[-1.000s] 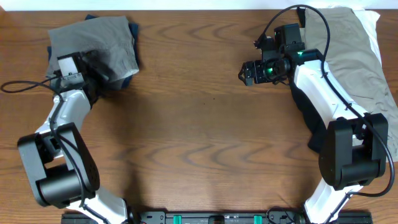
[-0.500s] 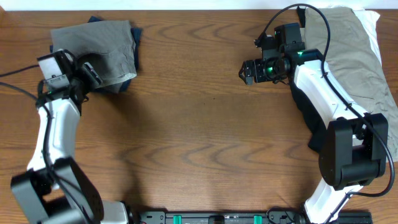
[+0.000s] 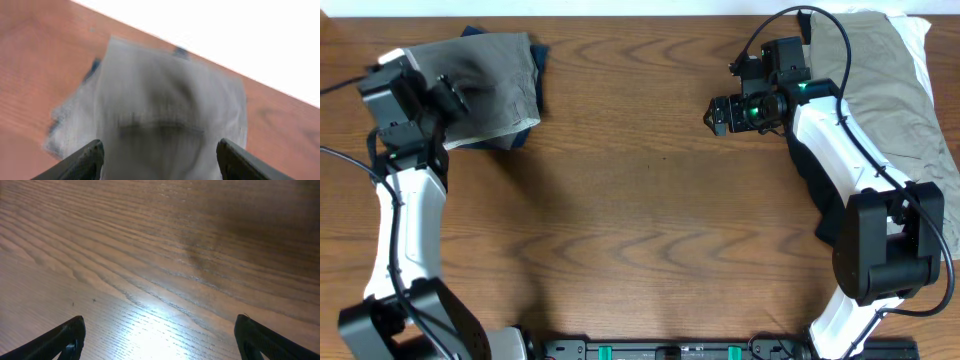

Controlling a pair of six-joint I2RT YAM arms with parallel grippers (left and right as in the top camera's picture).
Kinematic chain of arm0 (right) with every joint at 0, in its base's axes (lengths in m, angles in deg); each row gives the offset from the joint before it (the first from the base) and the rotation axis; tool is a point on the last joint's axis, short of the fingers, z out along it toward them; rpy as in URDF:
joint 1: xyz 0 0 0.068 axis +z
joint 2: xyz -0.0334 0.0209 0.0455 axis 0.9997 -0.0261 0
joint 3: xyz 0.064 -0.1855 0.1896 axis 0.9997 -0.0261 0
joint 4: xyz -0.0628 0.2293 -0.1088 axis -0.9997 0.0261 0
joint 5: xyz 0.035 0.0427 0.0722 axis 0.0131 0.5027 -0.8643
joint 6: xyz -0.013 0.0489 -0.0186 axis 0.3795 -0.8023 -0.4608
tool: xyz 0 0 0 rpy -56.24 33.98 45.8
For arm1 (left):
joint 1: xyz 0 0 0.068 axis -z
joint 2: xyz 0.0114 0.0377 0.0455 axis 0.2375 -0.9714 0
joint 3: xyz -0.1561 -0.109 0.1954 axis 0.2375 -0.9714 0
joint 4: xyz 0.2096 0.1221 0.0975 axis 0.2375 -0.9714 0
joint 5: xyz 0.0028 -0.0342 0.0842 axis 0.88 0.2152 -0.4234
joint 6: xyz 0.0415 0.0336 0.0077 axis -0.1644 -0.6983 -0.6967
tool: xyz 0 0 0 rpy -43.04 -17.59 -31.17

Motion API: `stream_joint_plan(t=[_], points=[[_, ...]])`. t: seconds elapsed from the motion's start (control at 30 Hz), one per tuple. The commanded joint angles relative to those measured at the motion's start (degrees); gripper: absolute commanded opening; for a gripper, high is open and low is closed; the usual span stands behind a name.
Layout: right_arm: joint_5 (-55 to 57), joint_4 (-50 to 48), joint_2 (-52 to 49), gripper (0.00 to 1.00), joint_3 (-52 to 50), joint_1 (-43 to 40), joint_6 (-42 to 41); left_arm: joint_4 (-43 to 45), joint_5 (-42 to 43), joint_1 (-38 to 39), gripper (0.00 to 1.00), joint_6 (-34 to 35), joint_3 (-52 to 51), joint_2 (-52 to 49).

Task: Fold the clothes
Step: 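Lower the grey shorts onto the navy garment with the left gripper, then open the left gripper and press the shorts flat on the stack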

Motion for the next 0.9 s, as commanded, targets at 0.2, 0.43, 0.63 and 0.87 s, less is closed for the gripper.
stream_joint_plan(t=[0.2,0.43,0.63,0.87], points=[[0.02,0.02,1.20,0.95,0.85,-0.46,0.68,21.77,-0.70,1.49,0.76,-10.49,0.61,-16.87],[0.02,0.09,1.20,0.95,0.85,-0.46,0.68,34.97,-0.70,4.46,0.91,-20.85,0.61,-30.12],[0.04,0.11,1.20,0.95,0.85,-0.46,0.68,35.10,-4.74,4.48,0.94,-21.97,0.61,-39.19],[0.22,0.22,1.20,0.95,0.85,-0.48,0.70,34.58,-6.49,4.50,0.94,-21.94,0.61,-39.19]])
